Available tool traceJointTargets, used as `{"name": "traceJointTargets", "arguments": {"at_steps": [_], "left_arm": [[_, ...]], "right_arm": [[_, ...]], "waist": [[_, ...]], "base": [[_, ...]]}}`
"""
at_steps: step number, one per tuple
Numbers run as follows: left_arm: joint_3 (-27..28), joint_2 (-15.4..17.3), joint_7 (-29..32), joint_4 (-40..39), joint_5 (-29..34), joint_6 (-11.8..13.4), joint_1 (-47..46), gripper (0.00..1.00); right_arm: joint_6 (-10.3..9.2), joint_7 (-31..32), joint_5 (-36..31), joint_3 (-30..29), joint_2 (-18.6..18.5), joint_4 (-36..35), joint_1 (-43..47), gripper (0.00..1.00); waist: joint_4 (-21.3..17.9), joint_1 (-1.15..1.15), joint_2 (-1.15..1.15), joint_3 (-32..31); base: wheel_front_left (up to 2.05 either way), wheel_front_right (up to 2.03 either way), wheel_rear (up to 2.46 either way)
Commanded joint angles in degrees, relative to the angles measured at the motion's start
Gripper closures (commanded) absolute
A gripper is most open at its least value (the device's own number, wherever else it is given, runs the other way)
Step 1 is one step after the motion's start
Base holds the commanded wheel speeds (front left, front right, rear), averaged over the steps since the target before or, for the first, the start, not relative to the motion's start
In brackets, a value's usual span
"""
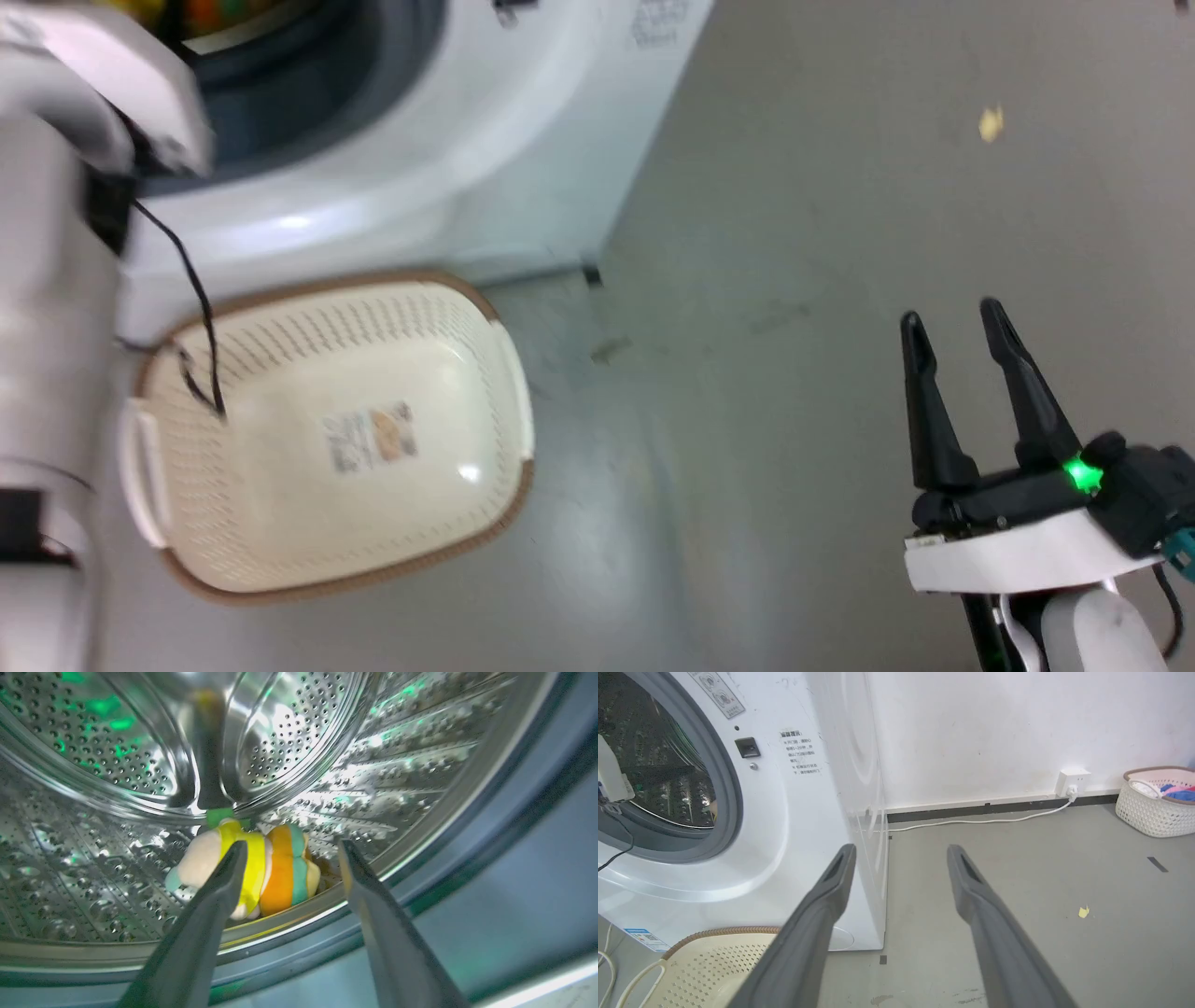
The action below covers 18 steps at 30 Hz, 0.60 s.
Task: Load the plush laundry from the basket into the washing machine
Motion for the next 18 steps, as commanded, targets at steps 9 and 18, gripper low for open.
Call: {"name": "traceJointTargets", "arguments": {"at_steps": [9,18], "left_arm": [[-0.9,-4.4,-7.0,-11.1,-4.6,-0.2,16.7,0.0],[4.3,-6.1,-7.1,-37.3,-4.6,5.8,43.1,0.0]], "right_arm": [[0.03,-0.2,-4.4,-2.4,0.0,1.5,3.8,0.0],[0.03,-0.3,-6.1,-1.5,0.0,2.9,7.7,0.0]], "waist": [[9.0,0.01,0.0,-15.8],[12.1,0.01,0.0,-23.4]], "base": [[0.0,0.0,0.0],[0.0,0.0,0.0]]}}
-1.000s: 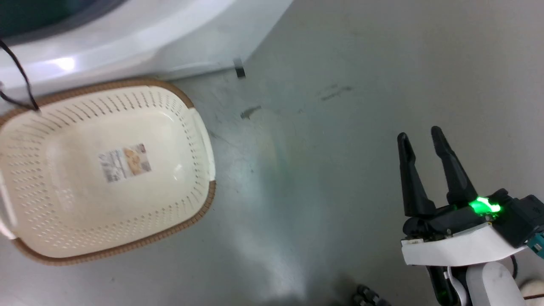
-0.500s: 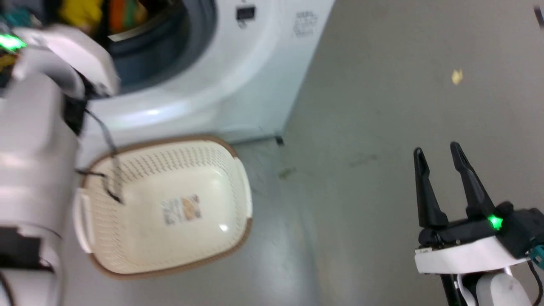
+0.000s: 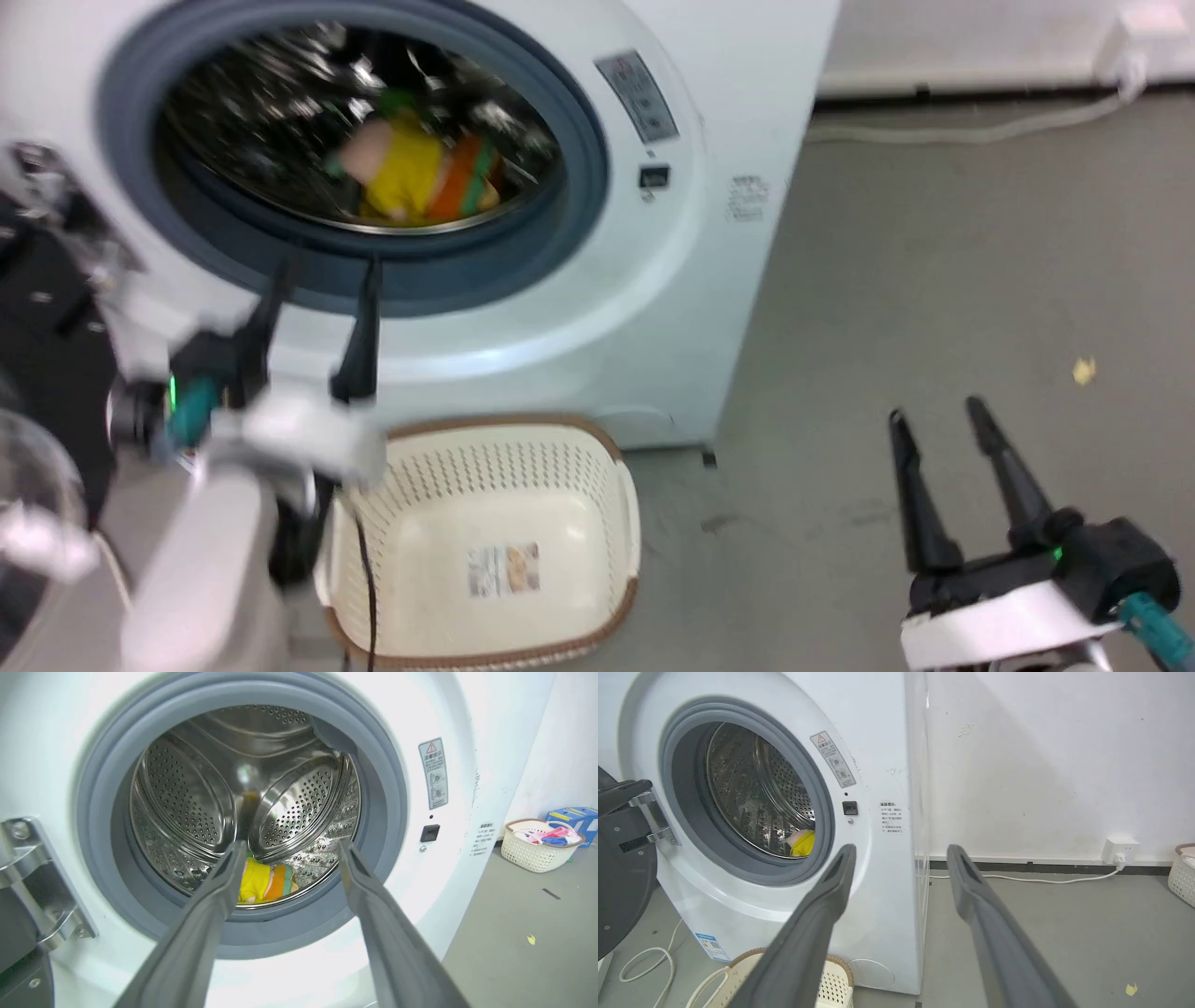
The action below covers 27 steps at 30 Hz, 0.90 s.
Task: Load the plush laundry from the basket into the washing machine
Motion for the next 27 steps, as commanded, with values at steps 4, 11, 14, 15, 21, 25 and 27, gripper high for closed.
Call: {"name": "traceJointTargets", "arguments": {"at_steps": [4,11,14,15,21,25,27], "left_arm": [[2.5,-1.5,-0.3,-10.2,0.8,3.1,12.3,0.0],[4.4,-4.8,-0.3,-17.7,0.8,5.5,24.7,0.0],[4.3,-5.8,-0.3,-18.4,1.6,5.7,28.0,0.0],[4.2,-5.9,-0.3,-18.6,2.2,5.9,28.9,0.0],[4.1,-6.8,-0.3,-18.4,5.8,6.9,32.2,0.0],[4.5,-7.4,-0.3,-17.5,7.3,7.3,32.6,0.0],[4.8,-7.8,-0.3,-17.4,7.6,7.2,32.7,0.0]], "right_arm": [[0.03,-0.3,-0.8,0.6,0.0,0.5,2.5,0.0],[0.03,-0.3,-0.7,1.4,0.0,1.3,5.5,0.0],[0.03,-0.3,-0.6,1.6,0.0,1.8,6.4,0.0],[0.03,-0.3,-0.7,1.6,0.0,1.9,6.6,0.0],[0.03,-0.3,0.1,1.1,0.0,2.7,8.1,0.0],[0.03,-0.3,0.1,1.2,0.0,3.1,8.6,0.0],[0.03,-0.3,0.1,1.1,0.0,3.2,8.6,0.0]], "waist": [[3.0,0.02,0.0,-5.0],[4.2,0.02,0.0,-7.3],[4.5,0.02,0.0,-7.7],[4.6,0.02,0.0,-7.8],[5.2,0.02,0.0,-7.9],[5.7,0.02,0.0,-7.8],[5.9,0.02,0.0,-7.8]], "base": [[0.0,0.0,0.0],[0.0,0.0,0.0],[0.0,0.0,0.0],[0.0,0.0,0.0],[0.0,0.0,0.0],[0.0,0.0,0.0],[0.0,0.0,0.0]]}}
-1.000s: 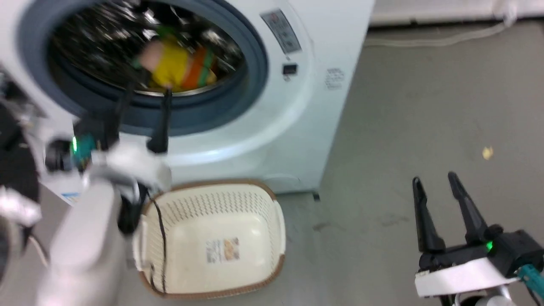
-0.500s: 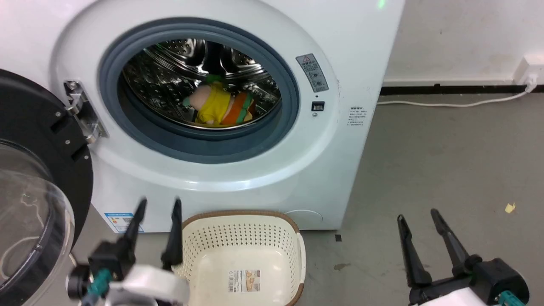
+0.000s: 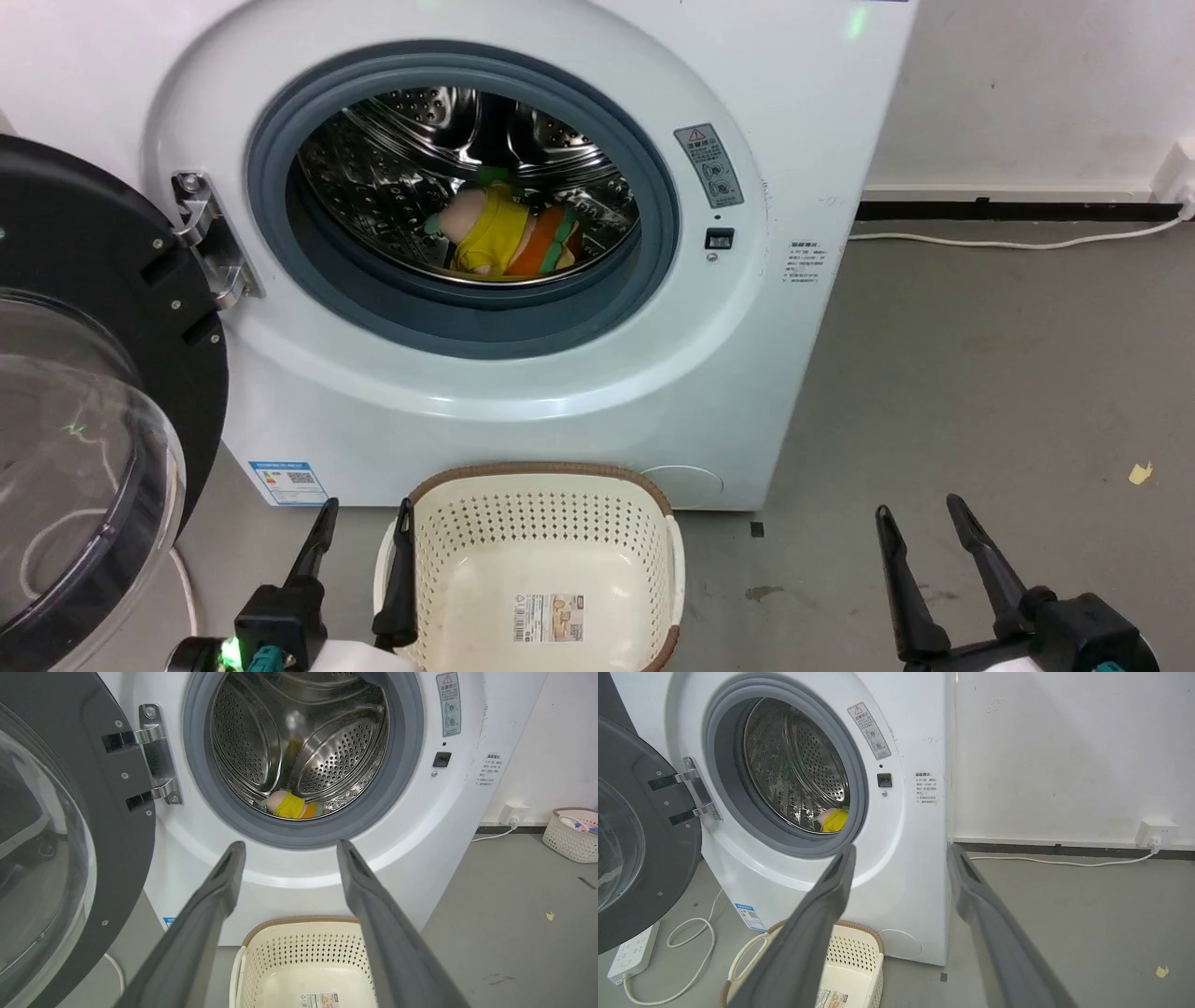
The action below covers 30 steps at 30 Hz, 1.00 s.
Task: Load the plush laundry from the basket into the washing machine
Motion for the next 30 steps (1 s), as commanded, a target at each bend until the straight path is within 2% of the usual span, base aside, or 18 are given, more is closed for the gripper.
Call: {"name": "traceJointTargets", "arguments": {"at_steps": [1,6,7,30], "left_arm": [[0.4,-0.4,-0.3,0.3,0.4,0.1,0.9,0.0],[1.4,-1.6,-0.3,0.9,0.4,-0.4,1.2,0.0],[1.3,-1.6,0.0,0.8,0.1,-0.3,0.5,1.0],[2.5,-2.6,2.4,-0.5,1.9,-1.0,0.2,1.0]], "right_arm": [[0.03,-0.3,0.1,-0.1,0.0,0.3,0.9,0.0],[0.03,-0.3,0.1,0.0,0.0,0.7,0.7,0.0],[0.0,0.0,0.0,0.1,0.0,0.5,0.0,1.0],[0.01,2.4,-1.3,-0.5,0.0,0.2,-1.0,1.0]], "waist": [[0.2,-0.01,0.0,0.0],[0.6,-0.01,0.0,-0.2],[0.6,0.0,0.0,-0.2],[0.7,0.0,0.0,-0.2]], "base": [[0.0,0.0,0.0],[0.0,0.0,0.0],[0.0,0.0,0.0],[0.0,0.0,0.0]]}}
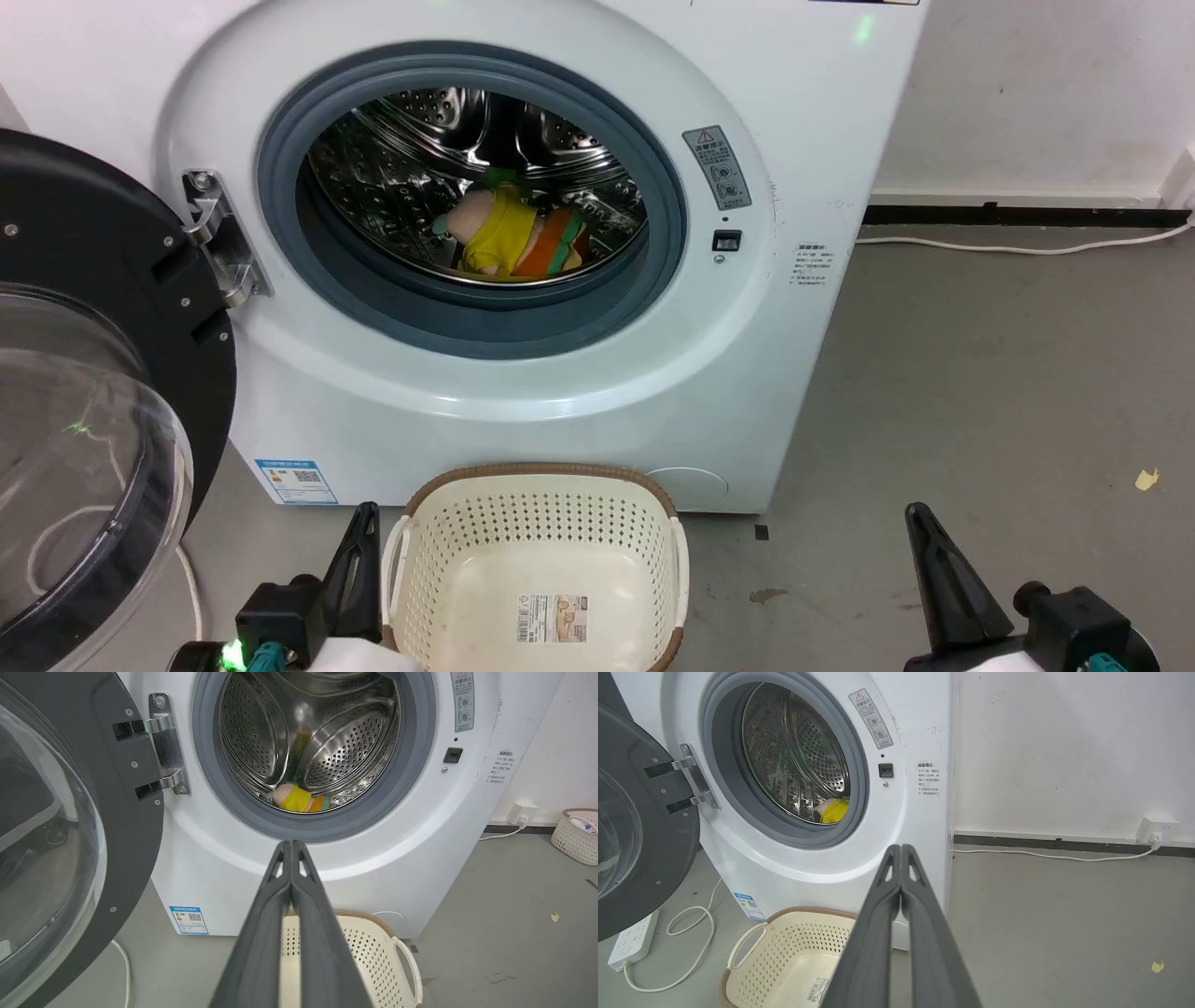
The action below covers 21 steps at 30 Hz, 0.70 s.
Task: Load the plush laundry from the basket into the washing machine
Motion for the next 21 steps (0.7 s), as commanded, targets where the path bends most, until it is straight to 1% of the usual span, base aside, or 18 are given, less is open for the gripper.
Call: {"name": "traceJointTargets", "arguments": {"at_steps": [1,21], "left_arm": [[0.3,-0.4,0.3,-0.5,0.4,-0.3,-0.3,1.0],[1.5,-1.2,2.7,-1.7,2.4,-1.1,-0.5,1.0]], "right_arm": [[0.01,0.3,-0.6,-0.2,0.0,-0.3,-0.8,1.0],[0.01,2.7,-1.9,-0.8,0.0,-0.6,-1.7,1.0]], "waist": [[0.0,0.0,0.0,0.0],[0.1,0.0,0.0,0.0]], "base": [[0.0,0.0,0.0],[0.0,0.0,0.0]]}}
